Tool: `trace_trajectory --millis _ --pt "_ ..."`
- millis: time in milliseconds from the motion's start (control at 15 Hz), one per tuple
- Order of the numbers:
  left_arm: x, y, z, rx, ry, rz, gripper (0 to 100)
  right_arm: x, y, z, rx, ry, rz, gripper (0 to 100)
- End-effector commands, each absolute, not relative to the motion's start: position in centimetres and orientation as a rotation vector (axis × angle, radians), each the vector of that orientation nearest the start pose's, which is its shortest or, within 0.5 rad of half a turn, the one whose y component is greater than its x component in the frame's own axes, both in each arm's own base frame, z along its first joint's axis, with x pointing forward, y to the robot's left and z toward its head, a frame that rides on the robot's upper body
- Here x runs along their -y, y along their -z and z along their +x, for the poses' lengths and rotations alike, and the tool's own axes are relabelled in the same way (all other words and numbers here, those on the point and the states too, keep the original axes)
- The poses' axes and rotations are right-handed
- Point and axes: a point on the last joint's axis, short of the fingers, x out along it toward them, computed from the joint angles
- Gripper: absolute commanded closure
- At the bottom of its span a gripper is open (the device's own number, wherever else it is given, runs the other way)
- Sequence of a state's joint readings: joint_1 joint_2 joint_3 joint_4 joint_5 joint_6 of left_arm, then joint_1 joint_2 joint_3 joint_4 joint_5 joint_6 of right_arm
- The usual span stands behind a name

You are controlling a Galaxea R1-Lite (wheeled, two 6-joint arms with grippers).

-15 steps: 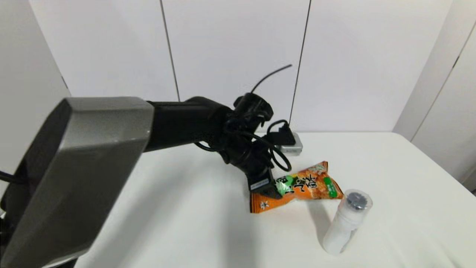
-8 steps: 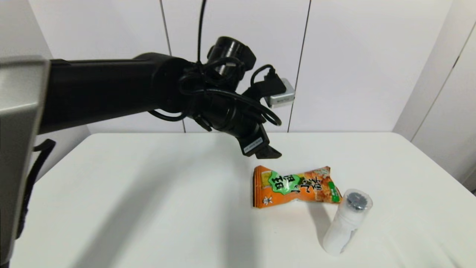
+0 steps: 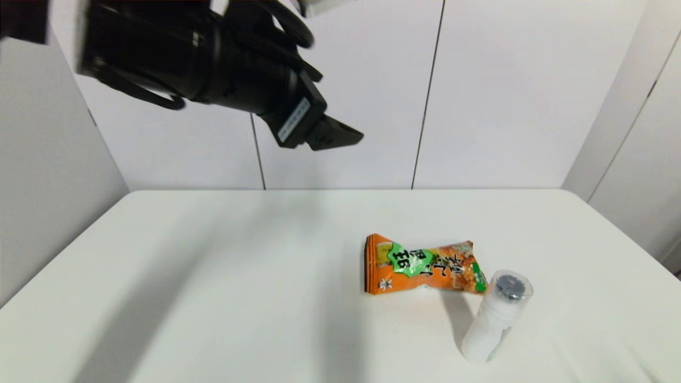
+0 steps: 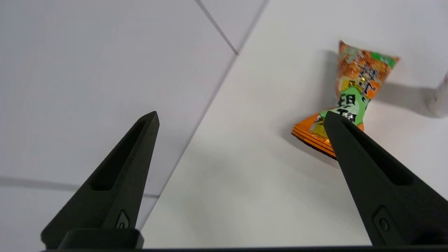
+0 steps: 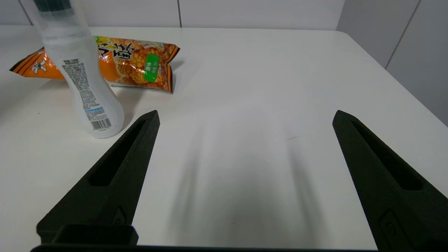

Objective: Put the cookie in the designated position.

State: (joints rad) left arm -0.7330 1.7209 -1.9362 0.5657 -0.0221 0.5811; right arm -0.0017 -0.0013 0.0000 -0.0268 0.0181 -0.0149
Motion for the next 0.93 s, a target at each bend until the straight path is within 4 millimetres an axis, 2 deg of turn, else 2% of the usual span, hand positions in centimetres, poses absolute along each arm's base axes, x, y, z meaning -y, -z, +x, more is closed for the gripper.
trace_trajectory --millis 67,200,333,400,467,600,933 --pt "10.7 -41.2 15.2 -0.025 0.611 0.563 0 0.0 -7.6 -2.2 0.019 -0.017 -0.016 0" --pt "6.3 -41.1 12.9 -0.014 0.469 0.526 0 0.0 -7.6 -2.2 0.019 -0.017 -0.016 0" --pt "3.8 -39.3 10.8 -0.008 0.374 0.413 0 0.0 -7.6 -2.2 0.019 -0.017 -0.016 0" --pt "3.4 -38.7 10.2 0.002 0.347 0.381 0 0.0 -7.6 -2.2 0.019 -0.017 -0.016 0" --pt "2.0 -35.7 8.5 0.031 0.254 0.306 0 0.0 -7.6 -2.2 0.019 -0.017 -0.016 0" --pt "1.0 -30.7 6.6 0.009 0.171 0.262 0 0.0 -7.6 -2.2 0.019 -0.017 -0.016 0" --pt "0.2 -17.9 3.1 -0.081 0.091 0.225 0 0.0 -7.6 -2.2 0.019 -0.017 -0.016 0"
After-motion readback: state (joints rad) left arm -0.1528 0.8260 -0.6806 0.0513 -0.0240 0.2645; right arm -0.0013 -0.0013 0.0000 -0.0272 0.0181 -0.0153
